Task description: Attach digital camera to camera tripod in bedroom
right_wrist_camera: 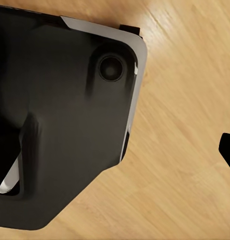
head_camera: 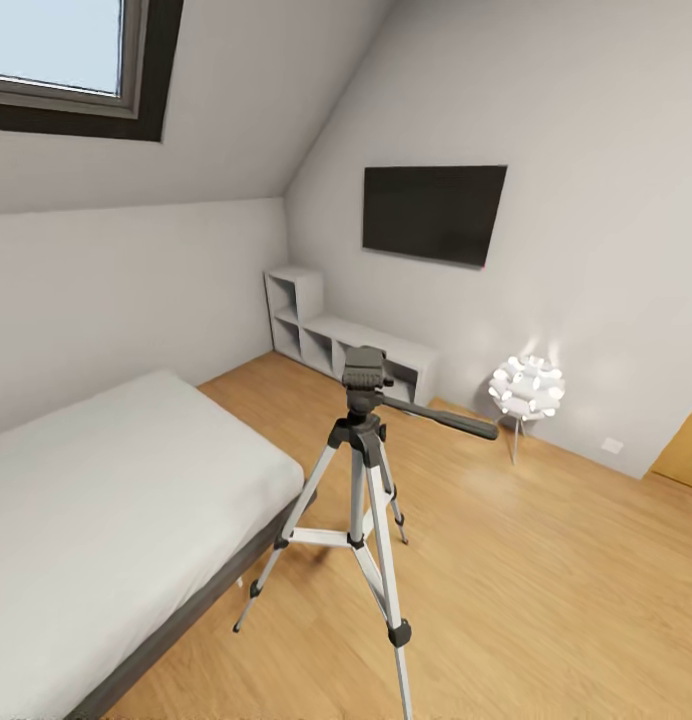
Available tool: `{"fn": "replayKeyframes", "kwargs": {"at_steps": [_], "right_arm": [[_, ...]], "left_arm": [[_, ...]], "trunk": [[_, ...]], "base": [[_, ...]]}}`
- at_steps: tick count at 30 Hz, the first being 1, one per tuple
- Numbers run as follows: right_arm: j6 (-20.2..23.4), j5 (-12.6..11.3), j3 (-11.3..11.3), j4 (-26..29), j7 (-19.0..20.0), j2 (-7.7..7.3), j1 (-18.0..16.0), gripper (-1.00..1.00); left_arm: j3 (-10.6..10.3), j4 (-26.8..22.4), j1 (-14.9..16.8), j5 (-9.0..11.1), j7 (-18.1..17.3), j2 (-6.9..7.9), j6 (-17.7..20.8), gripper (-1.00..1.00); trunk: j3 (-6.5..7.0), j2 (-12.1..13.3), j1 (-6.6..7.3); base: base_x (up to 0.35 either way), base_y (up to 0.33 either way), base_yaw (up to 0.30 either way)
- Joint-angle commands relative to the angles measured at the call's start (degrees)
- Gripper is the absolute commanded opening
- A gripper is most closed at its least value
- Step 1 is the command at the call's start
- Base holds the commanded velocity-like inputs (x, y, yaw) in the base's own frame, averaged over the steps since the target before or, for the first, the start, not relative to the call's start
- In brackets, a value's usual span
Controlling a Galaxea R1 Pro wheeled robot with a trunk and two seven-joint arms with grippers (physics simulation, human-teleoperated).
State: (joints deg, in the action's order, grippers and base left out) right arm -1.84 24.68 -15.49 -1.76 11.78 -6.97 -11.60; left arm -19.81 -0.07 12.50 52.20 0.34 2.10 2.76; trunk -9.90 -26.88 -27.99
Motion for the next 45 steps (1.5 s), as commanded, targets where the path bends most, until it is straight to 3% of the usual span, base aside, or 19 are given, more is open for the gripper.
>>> {"fn": "replayKeyframes", "kwargs": {"at_steps": [1,45], "right_arm": [[-0.19,0.46,-0.47,-0.17,0.09,-0.04,-0.09,1.00],[-0.22,0.55,-0.42,-0.17,0.08,-0.06,-0.09,1.00]], "left_arm": [[-0.50,-0.02,0.03,0.36,0.10,0.01,0.23,-1.00],[-0.50,-0.02,0.00,0.45,0.10,0.01,0.23,-1.00]], "trunk": [[-0.19,-0.10,-0.02],[-4.29,-0.10,-0.02]], "base": [[0.000,0.000,0.000],[0.000,0.000,0.000]]}}
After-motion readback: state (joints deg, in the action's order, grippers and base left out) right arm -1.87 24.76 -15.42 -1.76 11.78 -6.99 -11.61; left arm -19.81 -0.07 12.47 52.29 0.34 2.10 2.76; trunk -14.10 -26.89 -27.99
